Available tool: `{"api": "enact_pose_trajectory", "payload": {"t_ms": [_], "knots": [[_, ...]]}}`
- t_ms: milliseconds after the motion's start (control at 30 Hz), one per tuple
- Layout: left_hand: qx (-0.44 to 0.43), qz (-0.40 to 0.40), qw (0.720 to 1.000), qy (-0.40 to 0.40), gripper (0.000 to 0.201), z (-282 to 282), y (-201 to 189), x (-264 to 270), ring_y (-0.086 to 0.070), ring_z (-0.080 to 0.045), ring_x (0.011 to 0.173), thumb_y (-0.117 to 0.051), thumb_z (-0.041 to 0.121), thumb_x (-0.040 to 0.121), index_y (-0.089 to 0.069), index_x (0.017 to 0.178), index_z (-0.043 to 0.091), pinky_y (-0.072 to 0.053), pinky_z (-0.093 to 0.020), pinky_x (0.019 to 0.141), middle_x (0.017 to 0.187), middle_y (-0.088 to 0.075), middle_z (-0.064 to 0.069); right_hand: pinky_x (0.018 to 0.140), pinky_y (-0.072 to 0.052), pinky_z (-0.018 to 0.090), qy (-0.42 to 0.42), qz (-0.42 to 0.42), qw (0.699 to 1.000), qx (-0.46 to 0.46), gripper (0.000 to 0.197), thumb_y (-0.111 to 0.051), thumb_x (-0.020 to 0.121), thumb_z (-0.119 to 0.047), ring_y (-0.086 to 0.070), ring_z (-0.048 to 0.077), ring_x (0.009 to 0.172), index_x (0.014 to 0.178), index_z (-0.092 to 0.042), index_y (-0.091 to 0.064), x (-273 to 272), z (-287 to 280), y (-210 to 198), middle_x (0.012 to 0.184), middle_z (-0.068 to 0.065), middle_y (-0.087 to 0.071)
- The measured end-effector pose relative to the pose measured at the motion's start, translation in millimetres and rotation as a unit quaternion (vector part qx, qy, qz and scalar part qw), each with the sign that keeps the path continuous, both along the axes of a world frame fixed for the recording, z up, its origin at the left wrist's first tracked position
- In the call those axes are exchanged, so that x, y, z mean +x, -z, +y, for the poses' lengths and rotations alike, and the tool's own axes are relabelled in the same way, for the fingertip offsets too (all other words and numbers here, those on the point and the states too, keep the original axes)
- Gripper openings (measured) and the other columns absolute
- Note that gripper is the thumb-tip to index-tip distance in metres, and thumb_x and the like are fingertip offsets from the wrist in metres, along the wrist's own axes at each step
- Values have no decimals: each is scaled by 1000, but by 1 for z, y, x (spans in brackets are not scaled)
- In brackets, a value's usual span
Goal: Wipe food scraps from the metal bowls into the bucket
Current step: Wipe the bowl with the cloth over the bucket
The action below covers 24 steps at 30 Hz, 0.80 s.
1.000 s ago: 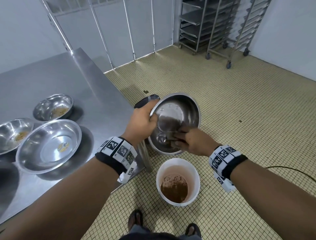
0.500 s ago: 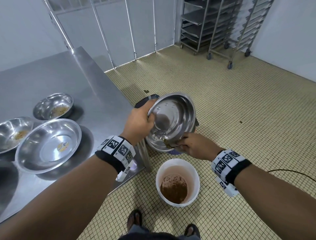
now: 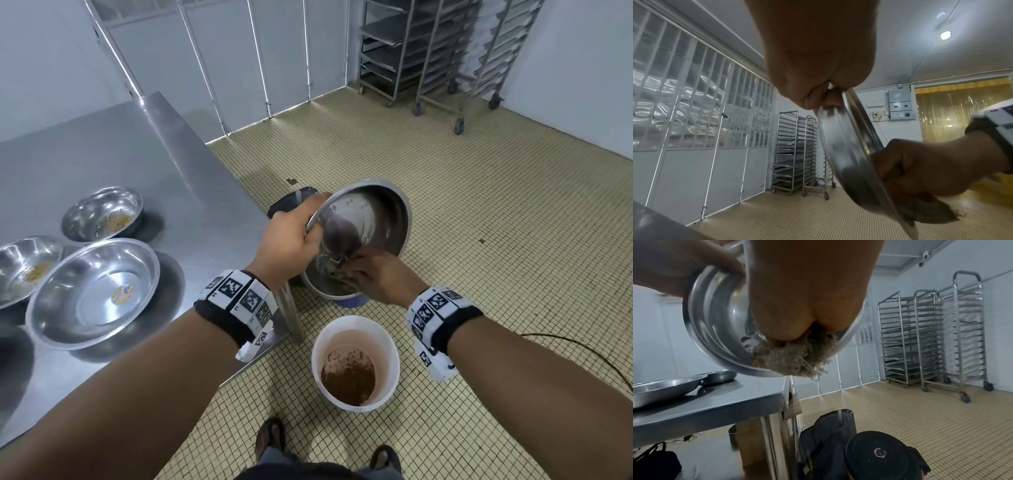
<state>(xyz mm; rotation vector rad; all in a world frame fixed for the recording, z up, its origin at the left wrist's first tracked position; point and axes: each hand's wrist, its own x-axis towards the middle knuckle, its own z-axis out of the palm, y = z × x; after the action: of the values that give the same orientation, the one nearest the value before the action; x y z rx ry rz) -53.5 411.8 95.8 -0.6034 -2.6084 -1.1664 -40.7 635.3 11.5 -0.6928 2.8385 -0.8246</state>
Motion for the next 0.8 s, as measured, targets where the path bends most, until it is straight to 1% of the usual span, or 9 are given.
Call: {"api": "enact_pose_trajectory", "payload": {"t_ms": [67,133,233,333,433,533,600,700,800], "knots": [[-8,3,1000,5,47,1,1,1,-55,-2,49,-52,10,99,-57,141,30,-39,-10,49,60,-58,11,96,-53,40,-23,5,1000,17,31,-57,96,-44,-65,22,108,116,-30,-77,0,2,2,120,-1,-68],[-11,3,1000,5,47,2,2,3,-53,2,47,-52,8,99,-57,143,25,-33,-7,46,52,-54,17,98,-52,41,-41,0,999,36,28,-61,96,-41,-64,22,112,118,-32,-76,1,4,0,123,-1,-67],[-26,2,1000,15,43,6,5,7,-53,6,49,-49,14,100,-57,142,21,-31,-10,46,61,-58,33,104,-49,39,-60,-16,997,52,26,-65,97,-35,-61,22,118,120,-29,-76,2,9,1,129,-2,-67],[-48,14,999,11,43,8,9,8,-53,8,52,-45,21,99,-59,139,21,-31,-17,47,51,-50,16,108,-43,29,-75,-31,995,50,25,-65,98,-34,-57,13,123,122,-31,-74,10,13,6,137,-10,-63],[-71,13,997,-8,42,6,15,5,-49,3,49,-50,12,100,-58,141,21,-32,-11,50,56,-44,18,101,-45,25,-68,-78,993,59,26,-65,98,-38,-59,7,114,123,-36,-72,19,17,14,133,-17,-64],[-77,9,997,-19,43,1,16,1,-46,3,50,-51,10,100,-57,142,20,-34,-17,51,57,-46,17,105,-48,33,-45,-106,991,70,29,-61,100,-41,-58,8,116,128,-38,-68,21,19,13,134,-16,-62],[-67,18,998,-12,43,2,14,1,-49,1,47,-50,12,100,-57,141,19,-32,-14,48,54,-44,16,107,-44,33,-5,-81,995,50,31,-54,102,-46,-57,12,119,131,-41,-65,12,20,5,138,-12,-60],[-46,31,998,17,41,6,10,5,-54,6,55,-48,11,98,-59,138,16,-33,-8,46,53,-44,16,97,-43,28,54,-10,998,25,37,-46,102,-59,-57,13,111,131,-45,-64,-6,20,-13,135,-7,-58],[-28,39,999,16,42,8,7,6,-53,8,54,-51,8,99,-58,140,14,-32,-6,48,53,-43,17,94,-52,34,50,11,998,42,33,-51,102,-51,-63,19,106,124,-36,-72,-9,18,-10,128,-3,-62]]}}
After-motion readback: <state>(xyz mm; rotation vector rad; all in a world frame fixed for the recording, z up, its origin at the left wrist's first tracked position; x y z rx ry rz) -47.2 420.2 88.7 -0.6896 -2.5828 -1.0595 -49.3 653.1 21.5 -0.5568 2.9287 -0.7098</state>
